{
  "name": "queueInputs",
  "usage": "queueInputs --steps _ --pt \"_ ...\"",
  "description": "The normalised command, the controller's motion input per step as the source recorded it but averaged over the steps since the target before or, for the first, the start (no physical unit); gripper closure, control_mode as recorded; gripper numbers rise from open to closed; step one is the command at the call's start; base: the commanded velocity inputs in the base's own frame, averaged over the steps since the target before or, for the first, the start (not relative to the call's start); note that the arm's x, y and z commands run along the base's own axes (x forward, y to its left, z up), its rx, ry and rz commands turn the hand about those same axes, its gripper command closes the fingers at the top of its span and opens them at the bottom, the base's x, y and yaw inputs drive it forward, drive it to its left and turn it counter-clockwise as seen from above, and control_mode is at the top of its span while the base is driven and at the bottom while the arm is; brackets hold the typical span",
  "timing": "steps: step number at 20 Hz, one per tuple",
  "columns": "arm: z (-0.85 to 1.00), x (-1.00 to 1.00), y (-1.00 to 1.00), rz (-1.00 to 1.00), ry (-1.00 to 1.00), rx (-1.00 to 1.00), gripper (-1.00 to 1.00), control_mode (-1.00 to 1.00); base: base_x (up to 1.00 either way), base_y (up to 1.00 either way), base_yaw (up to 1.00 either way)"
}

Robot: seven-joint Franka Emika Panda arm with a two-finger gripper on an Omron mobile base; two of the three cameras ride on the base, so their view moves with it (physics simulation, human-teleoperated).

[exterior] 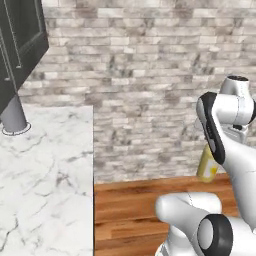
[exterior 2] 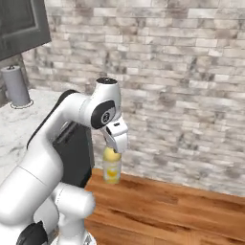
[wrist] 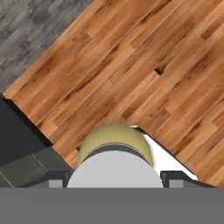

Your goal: There is a wine glass and glass cup on the dining counter. Place the wine bottle next to the wine glass and the juice bottle next to the glass cup.

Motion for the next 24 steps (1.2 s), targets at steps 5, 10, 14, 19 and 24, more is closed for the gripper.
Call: queueInputs --steps 5,10,14,19,24 --pt "0.0 0.0 0.0 0.0 0.0 0.0 1.0 1.0 0.0 0.05 -1.0" --pt "0.0 0.0 0.0 0.0 0.0 0.0 1.0 1.0 0.0 0.05 -1.0" --pt "0.0 0.0 0.0 0.0 0.0 0.0 1.0 1.0 0.0 0.04 -1.0" --pt "0.0 0.0 0.0 0.0 0.0 0.0 1.0 1.0 0.0 0.0 -1.0" --pt "0.0 0.0 0.0 0.0 0.0 0.0 1.0 1.0 0.19 0.11 -0.69"
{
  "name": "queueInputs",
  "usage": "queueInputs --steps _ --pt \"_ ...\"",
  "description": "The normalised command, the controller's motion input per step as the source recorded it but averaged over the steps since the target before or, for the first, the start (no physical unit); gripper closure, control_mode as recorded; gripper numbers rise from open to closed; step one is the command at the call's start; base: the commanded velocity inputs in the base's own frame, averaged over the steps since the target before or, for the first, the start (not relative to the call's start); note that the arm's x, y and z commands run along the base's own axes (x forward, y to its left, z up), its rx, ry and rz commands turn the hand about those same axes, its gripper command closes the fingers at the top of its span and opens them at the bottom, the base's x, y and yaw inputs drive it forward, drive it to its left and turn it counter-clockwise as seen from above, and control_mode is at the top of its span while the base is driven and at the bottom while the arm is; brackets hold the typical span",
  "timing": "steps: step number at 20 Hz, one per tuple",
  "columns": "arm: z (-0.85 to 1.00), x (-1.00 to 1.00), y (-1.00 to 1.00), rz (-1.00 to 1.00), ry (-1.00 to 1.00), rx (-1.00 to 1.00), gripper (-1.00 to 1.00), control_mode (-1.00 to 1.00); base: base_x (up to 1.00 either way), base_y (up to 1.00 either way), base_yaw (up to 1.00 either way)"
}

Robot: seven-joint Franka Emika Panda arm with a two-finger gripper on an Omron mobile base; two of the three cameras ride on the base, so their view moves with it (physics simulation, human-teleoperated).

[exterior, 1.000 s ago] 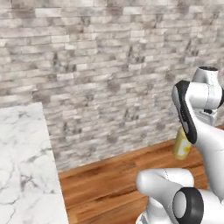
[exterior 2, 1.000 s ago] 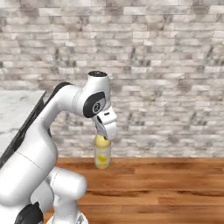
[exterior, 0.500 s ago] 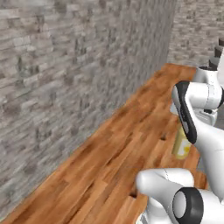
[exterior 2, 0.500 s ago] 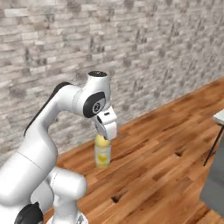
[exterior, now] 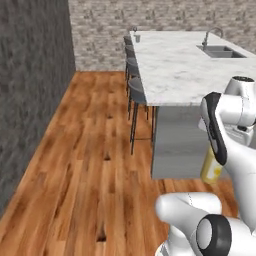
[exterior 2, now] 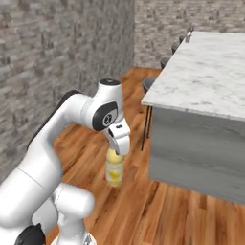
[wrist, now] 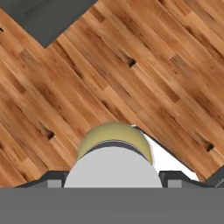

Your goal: There is a wine glass and glass cup on the dining counter. Place the wine bottle next to the wine glass and the juice bottle next to the glass cup.

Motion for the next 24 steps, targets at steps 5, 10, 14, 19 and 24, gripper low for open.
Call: queueInputs --steps 5,10,14,19,24 --pt "0.0 0.0 0.0 0.0 0.0 0.0 1.0 1.0 0.39 0.34 -0.4" --pt "0.0 0.0 0.0 0.0 0.0 0.0 1.0 1.0 0.44 0.58 -0.27" --pt "0.0 0.0 0.0 0.0 0.0 0.0 1.0 1.0 0.39 0.76 -0.14" --pt "0.0 0.0 0.0 0.0 0.0 0.0 1.0 1.0 0.43 0.88 -0.01" --pt "0.0 0.0 0.0 0.0 0.0 0.0 1.0 1.0 0.65 0.82 0.0"
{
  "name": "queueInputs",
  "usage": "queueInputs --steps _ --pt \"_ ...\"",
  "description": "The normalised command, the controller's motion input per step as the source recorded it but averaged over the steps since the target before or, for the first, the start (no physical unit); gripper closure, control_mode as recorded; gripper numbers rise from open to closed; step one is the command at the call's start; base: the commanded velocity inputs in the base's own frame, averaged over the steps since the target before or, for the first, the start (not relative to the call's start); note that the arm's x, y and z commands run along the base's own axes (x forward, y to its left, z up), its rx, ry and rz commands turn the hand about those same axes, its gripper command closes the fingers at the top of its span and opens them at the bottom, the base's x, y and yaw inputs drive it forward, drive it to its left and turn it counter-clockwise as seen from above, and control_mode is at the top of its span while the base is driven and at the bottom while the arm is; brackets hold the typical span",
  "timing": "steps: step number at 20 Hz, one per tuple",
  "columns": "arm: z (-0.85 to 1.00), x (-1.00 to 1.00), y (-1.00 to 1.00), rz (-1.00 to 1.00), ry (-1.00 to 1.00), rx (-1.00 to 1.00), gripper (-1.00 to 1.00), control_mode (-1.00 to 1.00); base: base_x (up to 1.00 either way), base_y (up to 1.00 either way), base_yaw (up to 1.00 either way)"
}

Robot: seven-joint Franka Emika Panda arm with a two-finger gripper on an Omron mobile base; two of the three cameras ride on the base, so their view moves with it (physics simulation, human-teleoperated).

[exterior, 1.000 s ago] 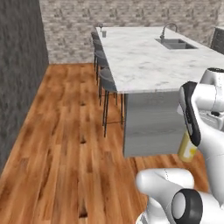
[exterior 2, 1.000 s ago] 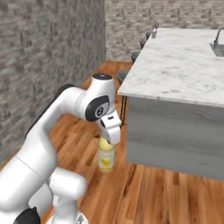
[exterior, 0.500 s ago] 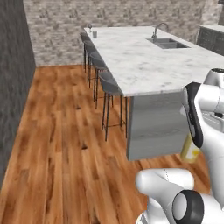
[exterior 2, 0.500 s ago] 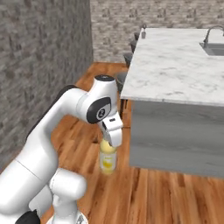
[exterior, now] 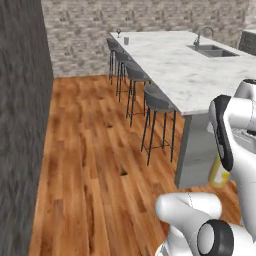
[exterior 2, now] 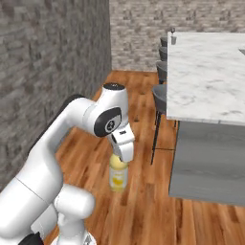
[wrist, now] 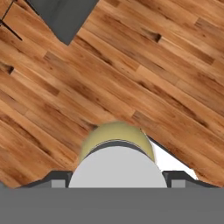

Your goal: There is a wine glass and glass cup on the dining counter. Place the wine bottle next to the wine glass and the juice bottle next to the glass cup.

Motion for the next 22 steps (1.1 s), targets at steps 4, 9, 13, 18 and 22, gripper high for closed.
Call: queueInputs --steps 4,9,13,18,22 --pt "0.0 0.0 0.0 0.0 0.0 0.0 1.0 1.0 0.75 0.75 0.0" --pt "0.0 0.0 0.0 0.0 0.0 0.0 1.0 1.0 0.87 0.59 0.0" --pt "0.0 0.0 0.0 0.0 0.0 0.0 1.0 1.0 0.94 0.36 0.0" --pt "0.0 0.0 0.0 0.0 0.0 0.0 1.0 1.0 0.94 0.29 0.0" --pt "0.0 0.0 0.0 0.0 0.0 0.0 1.0 1.0 0.94 0.27 0.0"
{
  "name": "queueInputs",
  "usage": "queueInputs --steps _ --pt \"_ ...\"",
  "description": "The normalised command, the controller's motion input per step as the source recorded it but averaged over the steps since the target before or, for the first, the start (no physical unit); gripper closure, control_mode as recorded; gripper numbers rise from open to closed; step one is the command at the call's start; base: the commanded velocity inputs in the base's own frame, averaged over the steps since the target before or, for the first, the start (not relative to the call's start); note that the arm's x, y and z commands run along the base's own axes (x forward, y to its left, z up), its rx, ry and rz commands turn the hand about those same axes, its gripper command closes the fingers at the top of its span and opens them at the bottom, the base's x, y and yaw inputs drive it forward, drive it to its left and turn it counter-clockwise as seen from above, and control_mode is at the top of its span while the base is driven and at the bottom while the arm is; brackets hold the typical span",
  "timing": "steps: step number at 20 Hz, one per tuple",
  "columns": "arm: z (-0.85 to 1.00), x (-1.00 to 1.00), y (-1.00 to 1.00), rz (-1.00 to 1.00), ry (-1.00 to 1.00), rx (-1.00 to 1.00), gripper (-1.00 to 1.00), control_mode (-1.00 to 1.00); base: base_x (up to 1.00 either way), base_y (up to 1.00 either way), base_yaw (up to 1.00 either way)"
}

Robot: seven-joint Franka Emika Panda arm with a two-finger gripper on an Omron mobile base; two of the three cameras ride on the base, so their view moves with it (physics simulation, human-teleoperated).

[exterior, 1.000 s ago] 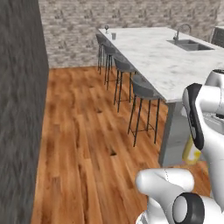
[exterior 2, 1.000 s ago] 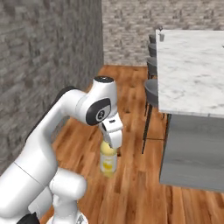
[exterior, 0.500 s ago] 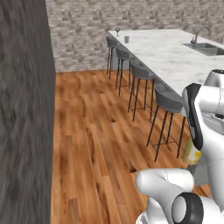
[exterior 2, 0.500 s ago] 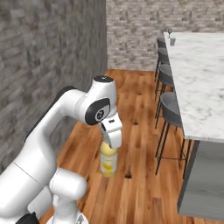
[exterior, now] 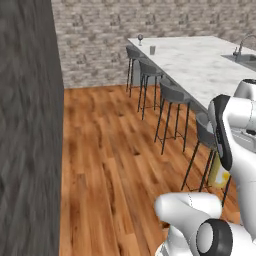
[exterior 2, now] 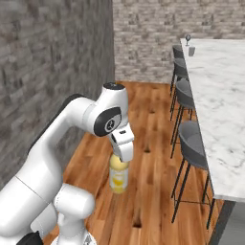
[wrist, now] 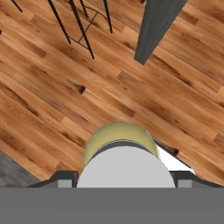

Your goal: There is a wine glass and glass cup on the dining counter. Place the wine bottle next to the wine glass and the juice bottle next to the glass cup.

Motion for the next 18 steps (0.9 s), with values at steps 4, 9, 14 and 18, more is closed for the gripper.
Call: queueInputs --steps 4,9,14,18 --pt "0.0 0.0 0.0 0.0 0.0 0.0 1.0 1.0 0.94 0.28 0.0" --pt "0.0 0.0 0.0 0.0 0.0 0.0 1.0 1.0 0.94 0.32 0.0" --pt "0.0 0.0 0.0 0.0 0.0 0.0 1.0 1.0 0.94 0.23 -0.01" --pt "0.0 0.0 0.0 0.0 0.0 0.0 1.0 1.0 0.94 0.23 -0.01"
